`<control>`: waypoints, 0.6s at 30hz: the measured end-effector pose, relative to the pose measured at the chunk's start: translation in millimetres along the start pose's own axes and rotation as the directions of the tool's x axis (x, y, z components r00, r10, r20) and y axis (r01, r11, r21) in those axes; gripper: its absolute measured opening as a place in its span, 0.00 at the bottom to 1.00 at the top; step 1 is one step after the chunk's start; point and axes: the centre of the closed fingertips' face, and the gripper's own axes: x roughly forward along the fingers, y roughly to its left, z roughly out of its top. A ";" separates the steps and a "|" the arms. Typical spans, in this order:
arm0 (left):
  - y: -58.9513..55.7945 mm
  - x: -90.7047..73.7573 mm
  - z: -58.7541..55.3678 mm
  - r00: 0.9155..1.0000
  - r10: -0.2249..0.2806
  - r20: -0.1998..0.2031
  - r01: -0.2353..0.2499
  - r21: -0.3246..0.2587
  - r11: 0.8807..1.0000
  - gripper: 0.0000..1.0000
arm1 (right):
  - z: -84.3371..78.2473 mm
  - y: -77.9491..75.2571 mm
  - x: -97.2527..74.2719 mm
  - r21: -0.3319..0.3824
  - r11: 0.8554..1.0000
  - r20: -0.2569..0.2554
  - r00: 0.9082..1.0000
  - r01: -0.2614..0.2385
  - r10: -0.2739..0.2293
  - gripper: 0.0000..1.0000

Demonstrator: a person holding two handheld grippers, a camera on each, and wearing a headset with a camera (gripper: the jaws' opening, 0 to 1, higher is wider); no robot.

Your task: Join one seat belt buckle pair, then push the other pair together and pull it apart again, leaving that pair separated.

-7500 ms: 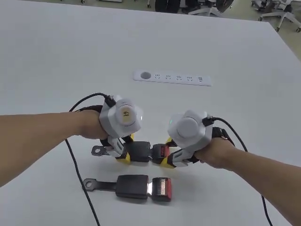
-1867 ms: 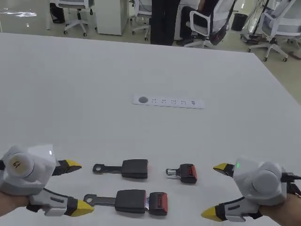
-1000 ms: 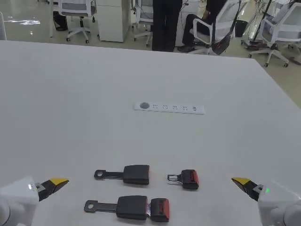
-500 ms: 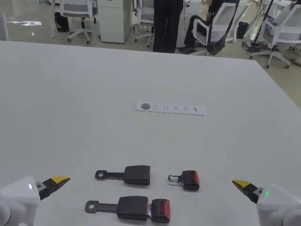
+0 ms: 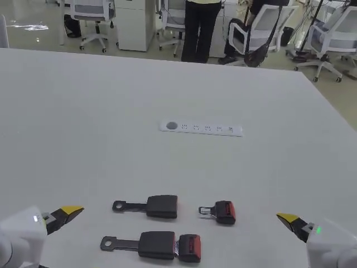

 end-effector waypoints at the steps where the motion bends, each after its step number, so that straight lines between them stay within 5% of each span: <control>1: -0.2 0.2 -0.1 1.000 -0.001 0.000 0.001 0.000 1.000 1.00 | 0.3 -0.3 -0.3 -0.001 1.000 0.000 1.000 0.001 -0.001 1.00; 18: 0.1 -1.0 -3.4 1.000 -0.017 -0.010 0.017 0.013 1.000 1.00 | 0.9 1.0 2.5 -0.006 1.000 -0.004 1.000 -0.007 0.007 1.00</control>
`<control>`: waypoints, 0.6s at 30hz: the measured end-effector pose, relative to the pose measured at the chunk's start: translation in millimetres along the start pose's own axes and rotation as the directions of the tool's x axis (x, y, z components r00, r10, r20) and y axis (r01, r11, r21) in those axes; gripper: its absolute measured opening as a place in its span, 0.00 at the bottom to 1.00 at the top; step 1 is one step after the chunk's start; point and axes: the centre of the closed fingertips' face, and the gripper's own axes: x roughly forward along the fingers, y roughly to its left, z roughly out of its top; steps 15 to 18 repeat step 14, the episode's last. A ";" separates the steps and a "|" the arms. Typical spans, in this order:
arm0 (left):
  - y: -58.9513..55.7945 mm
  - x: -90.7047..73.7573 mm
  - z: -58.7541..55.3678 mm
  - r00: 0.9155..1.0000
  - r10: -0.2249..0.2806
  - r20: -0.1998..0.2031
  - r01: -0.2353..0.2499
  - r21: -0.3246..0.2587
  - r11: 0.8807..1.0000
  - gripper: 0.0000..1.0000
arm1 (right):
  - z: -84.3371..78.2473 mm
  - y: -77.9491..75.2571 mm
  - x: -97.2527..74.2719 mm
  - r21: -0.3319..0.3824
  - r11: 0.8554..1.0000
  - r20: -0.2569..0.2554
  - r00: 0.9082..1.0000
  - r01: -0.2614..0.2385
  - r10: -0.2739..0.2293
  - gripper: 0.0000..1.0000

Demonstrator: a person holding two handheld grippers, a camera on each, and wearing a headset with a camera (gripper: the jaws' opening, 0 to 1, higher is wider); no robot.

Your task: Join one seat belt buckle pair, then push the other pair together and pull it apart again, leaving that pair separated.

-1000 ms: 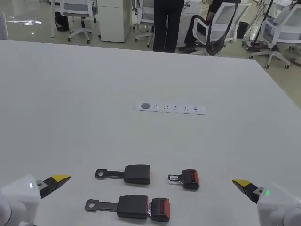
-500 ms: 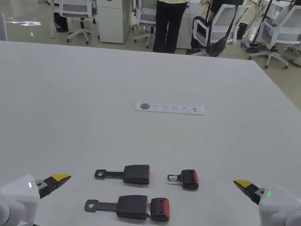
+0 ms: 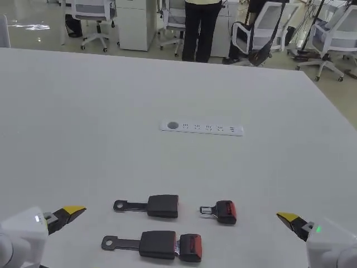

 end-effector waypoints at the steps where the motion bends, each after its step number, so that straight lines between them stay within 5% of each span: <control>1: -0.6 0.3 -1.1 1.000 -0.003 -0.004 0.003 0.005 1.000 1.00 | -0.3 -0.1 0.0 0.000 1.000 0.000 1.000 0.000 0.000 1.00; 18: -9.1 0.6 4.8 1.000 -0.008 -0.007 0.008 0.010 1.000 1.00 | -1.8 -0.3 -0.7 0.002 1.000 -0.001 1.000 0.000 0.000 0.99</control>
